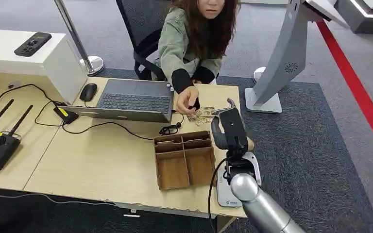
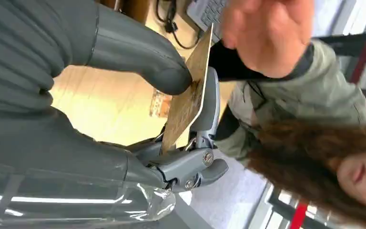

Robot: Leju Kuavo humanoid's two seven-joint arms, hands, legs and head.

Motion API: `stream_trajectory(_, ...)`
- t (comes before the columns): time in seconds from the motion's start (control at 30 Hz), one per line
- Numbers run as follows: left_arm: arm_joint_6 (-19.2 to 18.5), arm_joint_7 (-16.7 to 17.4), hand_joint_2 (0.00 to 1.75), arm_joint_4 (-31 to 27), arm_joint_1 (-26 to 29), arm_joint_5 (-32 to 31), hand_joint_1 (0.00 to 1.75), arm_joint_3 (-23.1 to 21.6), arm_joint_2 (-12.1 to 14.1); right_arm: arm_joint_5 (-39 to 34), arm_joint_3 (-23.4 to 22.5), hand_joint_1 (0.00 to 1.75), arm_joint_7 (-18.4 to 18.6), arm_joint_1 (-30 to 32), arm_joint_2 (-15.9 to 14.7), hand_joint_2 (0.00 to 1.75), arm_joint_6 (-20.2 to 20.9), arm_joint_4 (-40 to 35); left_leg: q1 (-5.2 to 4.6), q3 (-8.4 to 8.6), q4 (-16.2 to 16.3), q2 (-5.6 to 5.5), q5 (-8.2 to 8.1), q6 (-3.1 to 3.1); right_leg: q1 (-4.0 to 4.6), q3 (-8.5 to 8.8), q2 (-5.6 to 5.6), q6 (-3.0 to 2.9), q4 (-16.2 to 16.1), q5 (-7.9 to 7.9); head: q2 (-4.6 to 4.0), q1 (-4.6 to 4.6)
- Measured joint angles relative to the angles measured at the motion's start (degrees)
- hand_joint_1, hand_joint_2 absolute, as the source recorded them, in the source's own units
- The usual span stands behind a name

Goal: Pass the card to the sensor for recognition and then transmit it.

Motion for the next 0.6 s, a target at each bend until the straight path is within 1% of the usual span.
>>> stream_trajectory(0.2, 0.02, 0.00, 1.75, 0.00, 0.11, 1.38, 0.00, 0.07, 0.00, 2.32, -3.69, 1.75, 1.75, 3.37, -3.24, 1.75, -1.97, -8.66, -0.01, -0.01, 0.00, 0.01, -0.01, 0.01, -0.01, -0.03, 0.01, 0.00, -0.01, 0.00, 0.00, 0.00)
stream_trajectory(0.27, 0.06, 0.00, 1.75, 0.00, 0.17, 2.01, 0.00, 0.09, -0.02, 4.58, -5.33, 1.75, 2.66, 5.07, -4.58, 1.75, -2.40, -11.79, -0.01, 0.00, 0.00, 0.00, -0.01, 0.01, -0.01, -0.04, 0.00, 0.00, -0.01, 0.00, 0.00, -0.02)
stream_trajectory(0.4, 0.39, 0.00, 1.75, 0.00, 0.26, 2.97, 0.00, 0.11, -0.07, 9.97, -8.35, 1.75, 4.55, 9.62, -7.06, 1.75, -2.12, -17.38, -0.01, -0.01, 0.00, -0.01, -0.02, 0.01, -0.01, -0.04, 0.01, 0.00, -0.01, 0.00, 0.00, 0.00)
stream_trajectory(0.53, 0.79, 0.00, 1.75, 0.00, 0.28, 3.23, 0.00, 0.15, -0.15, 11.60, -10.44, 1.75, 5.18, 12.59, -8.76, 1.75, -1.75, -21.15, -0.01, -0.01, 0.00, -0.01, -0.02, 0.00, -0.01, -0.04, 0.02, 0.00, -0.01, 0.00, 0.00, 0.00)
stream_trajectory(0.6, 0.87, 0.02, 1.75, 0.00, 0.27, 3.56, 0.00, 0.15, -0.20, 13.89, -11.25, 1.75, 6.05, 13.75, -9.24, 1.75, -1.16, -22.48, 0.00, 0.02, 0.00, 0.00, -0.01, 0.00, 0.00, -0.04, 0.02, 0.00, -0.01, 0.00, 0.00, -0.02)
